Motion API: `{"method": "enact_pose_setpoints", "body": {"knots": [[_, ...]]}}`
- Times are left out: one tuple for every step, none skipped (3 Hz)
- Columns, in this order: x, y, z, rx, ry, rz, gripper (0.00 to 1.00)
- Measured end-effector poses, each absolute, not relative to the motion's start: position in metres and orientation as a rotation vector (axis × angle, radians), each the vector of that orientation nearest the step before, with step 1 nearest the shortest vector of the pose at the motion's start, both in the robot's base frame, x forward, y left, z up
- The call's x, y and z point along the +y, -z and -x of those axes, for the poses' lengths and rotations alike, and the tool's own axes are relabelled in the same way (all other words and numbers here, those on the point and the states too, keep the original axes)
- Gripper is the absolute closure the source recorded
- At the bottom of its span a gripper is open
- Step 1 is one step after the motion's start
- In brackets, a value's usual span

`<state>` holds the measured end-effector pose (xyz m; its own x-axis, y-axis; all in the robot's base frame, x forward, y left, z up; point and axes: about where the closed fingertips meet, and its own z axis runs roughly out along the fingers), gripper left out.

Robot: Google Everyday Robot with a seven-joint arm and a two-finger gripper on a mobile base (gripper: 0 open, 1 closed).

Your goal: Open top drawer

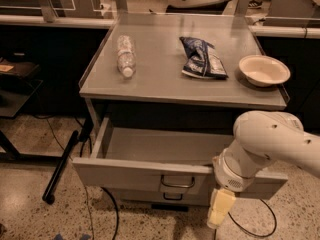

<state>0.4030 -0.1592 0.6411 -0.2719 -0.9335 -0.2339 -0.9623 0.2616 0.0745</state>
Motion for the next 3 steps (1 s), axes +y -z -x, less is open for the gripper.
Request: {"method": "enact_pose_setpoints", "body": {"knots": [[-0.159,-0.646,-0.403,2.378,-0.304,1.801,0.00],[-0.176,-0.653,-0.376,2.405,-0.346,1.766,0.00],[-0.186,-0.658,-0.361,2.420,-0.369,1.741,0.00]]}}
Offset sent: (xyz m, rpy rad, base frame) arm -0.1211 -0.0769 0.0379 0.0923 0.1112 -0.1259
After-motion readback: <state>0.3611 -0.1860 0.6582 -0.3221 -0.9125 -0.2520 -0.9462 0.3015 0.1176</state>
